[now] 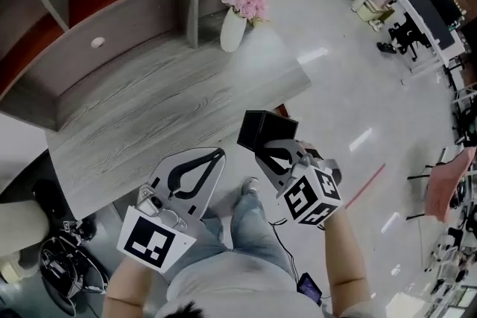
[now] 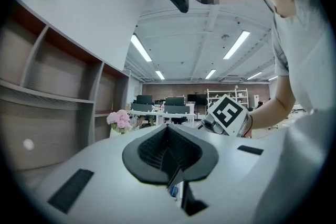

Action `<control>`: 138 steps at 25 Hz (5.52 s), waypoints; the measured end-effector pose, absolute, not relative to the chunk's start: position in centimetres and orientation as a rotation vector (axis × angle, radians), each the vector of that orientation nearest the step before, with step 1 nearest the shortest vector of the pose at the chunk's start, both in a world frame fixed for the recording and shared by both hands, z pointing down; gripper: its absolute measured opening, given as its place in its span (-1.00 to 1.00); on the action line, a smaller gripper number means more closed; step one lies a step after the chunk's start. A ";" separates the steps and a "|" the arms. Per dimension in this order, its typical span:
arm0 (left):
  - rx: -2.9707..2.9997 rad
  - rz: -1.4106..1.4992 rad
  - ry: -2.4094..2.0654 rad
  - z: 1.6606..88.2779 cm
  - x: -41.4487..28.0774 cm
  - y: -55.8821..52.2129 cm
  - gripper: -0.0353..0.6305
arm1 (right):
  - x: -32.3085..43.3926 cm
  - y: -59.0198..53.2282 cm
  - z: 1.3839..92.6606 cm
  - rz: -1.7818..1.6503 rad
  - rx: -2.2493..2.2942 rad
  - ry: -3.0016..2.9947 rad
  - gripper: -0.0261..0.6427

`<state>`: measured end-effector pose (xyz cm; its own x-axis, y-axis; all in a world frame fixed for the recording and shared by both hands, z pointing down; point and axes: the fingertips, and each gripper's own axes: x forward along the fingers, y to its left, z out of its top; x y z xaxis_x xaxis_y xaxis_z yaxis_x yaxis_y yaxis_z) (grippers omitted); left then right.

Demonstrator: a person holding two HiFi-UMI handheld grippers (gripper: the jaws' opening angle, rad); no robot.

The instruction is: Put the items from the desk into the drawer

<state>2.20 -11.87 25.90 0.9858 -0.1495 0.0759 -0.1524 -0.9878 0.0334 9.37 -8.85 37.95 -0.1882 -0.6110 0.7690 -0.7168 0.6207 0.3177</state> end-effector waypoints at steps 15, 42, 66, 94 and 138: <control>3.045 0.203 -0.137 28.6 17.9 -8.8 -0.87 | 23.2 -5.7 46.4 0.349 1.140 -1.889 -0.80; 2.981 0.400 -0.062 36.7 22.7 -8.9 -0.87 | 24.4 -9.9 56.4 0.385 1.245 -1.877 -0.79; 2.965 0.402 -0.060 37.2 22.5 -8.9 -0.87 | 24.2 -8.4 55.7 0.217 1.471 -1.857 -0.77; 2.953 0.448 -0.144 38.5 20.6 -10.4 -0.87 | 23.6 -14.1 61.2 0.604 1.645 -1.863 -0.81; 3.165 0.180 -0.135 26.3 10.4 -5.4 -0.87 | 13.1 -4.4 26.5 0.158 1.968 -2.408 -0.90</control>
